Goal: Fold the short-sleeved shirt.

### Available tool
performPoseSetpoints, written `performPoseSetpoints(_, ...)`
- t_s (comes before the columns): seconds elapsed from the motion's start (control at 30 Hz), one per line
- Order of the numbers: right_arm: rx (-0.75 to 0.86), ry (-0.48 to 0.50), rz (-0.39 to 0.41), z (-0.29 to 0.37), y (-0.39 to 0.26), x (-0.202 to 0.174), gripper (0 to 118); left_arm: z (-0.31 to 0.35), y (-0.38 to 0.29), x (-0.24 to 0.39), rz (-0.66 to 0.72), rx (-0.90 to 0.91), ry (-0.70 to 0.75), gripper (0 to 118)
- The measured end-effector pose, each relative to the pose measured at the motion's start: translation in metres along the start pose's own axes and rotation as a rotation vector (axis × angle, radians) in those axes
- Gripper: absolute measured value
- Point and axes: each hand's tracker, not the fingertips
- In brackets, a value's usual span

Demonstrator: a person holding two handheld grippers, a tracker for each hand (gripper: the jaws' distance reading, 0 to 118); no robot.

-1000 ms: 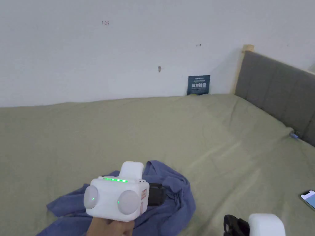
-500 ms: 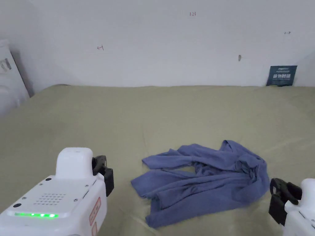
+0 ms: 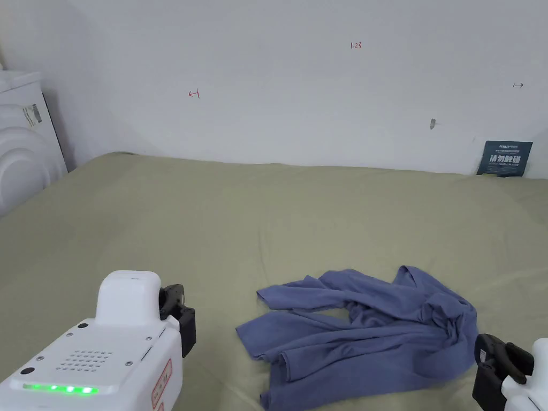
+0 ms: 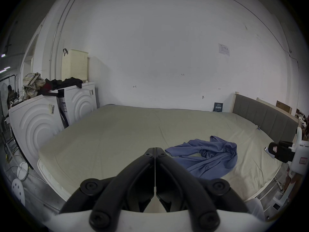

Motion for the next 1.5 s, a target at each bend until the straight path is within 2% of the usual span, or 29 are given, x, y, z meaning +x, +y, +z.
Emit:
performPoseSetpoints(0.13, -0.013, 0.002, -0.011, -0.008, -0.001, 0.002, 1, -0.036, -0.002, 0.0, 0.013, -0.084, -0.05, 0)
performPoseSetpoints(0.3, -0.046, -0.009, -0.006, -0.03, -0.005, 0.005, 1, -0.114, -0.016, 0.006, -0.024, -0.213, -0.059, 0)
performPoseSetpoints(0.47, -0.09, -0.026, -0.011, -0.061, -0.008, 0.012, 1, -0.2, -0.038, 0.016, 0.006, -0.441, -0.118, 0)
performPoseSetpoints(0.63, -0.137, -0.048, -0.02, -0.085, -0.013, 0.02, 1, -0.278, -0.065, 0.027, -0.016, -0.582, -0.083, 0)
performPoseSetpoints(0.67, -0.147, -0.053, -0.026, -0.089, -0.015, 0.022, 1, -0.288, -0.069, 0.028, -0.004, -0.585, -0.089, 5)
performPoseSetpoints(0.7, -0.157, -0.049, -0.03, -0.092, -0.017, 0.024, 1, -0.296, -0.073, 0.031, -0.01, -0.595, -0.096, 30)
performPoseSetpoints(0.73, -0.168, -0.052, -0.029, -0.095, -0.019, 0.026, 1, -0.303, -0.075, 0.033, -0.015, -0.619, -0.098, 76)
performPoseSetpoints(0.77, -0.18, -0.056, -0.026, -0.098, -0.021, 0.027, 1, -0.311, -0.08, 0.035, -0.024, -0.682, -0.088, 112)
performPoseSetpoints(0.8, -0.189, -0.057, -0.021, -0.101, -0.024, 0.028, 1, -0.315, -0.086, 0.038, -0.021, -0.707, -0.078, 118)
performPoseSetpoints(0.83, -0.195, -0.059, -0.018, -0.102, -0.026, 0.029, 1, -0.319, -0.084, 0.043, -0.038, -0.65, -0.104, 116)
performPoseSetpoints(1.0, -0.222, -0.054, -0.033, -0.104, -0.034, 0.031, 1, -0.326, -0.11, 0.052, -0.066, -0.759, -0.042, 113)
performPoseSetpoints(1.03, -0.226, -0.053, -0.031, -0.104, -0.034, 0.031, 1, -0.323, -0.106, 0.051, -0.065, -0.731, -0.038, 108)
performPoseSetpoints(1.07, -0.23, -0.049, -0.025, -0.104, -0.035, 0.032, 1, -0.318, -0.1, 0.049, -0.065, -0.732, -0.044, 94)
performPoseSetpoints(1.1, -0.234, -0.048, -0.019, -0.104, -0.035, 0.032, 1, -0.312, -0.097, 0.049, -0.051, -0.714, -0.06, 63)
performPoseSetpoints(1.13, -0.236, -0.048, -0.016, -0.104, -0.035, 0.032, 1, -0.308, -0.093, 0.049, -0.052, -0.679, -0.073, 22)
performPoseSetpoints(1.17, -0.237, -0.049, -0.018, -0.105, -0.035, 0.033, 1, -0.303, -0.088, 0.046, -0.062, -0.647, -0.076, 0)
performPoseSetpoints(1.23, -0.255, -0.043, -0.048, -0.107, -0.032, 0.035, 1, -0.303, -0.088, 0.051, -0.016, -0.653, -0.13, 0)
performPoseSetpoints(1.33, -0.257, -0.014, -0.087, -0.106, -0.025, 0.041, 1, -0.3, -0.088, 0.047, -0.001, -0.674, -0.137, 0)
performPoseSetpoints(1.5, -0.253, -0.034, -0.047, -0.12, -0.013, 0.055, 1, -0.298, -0.096, 0.044, -0.031, -0.682, -0.139, 0)
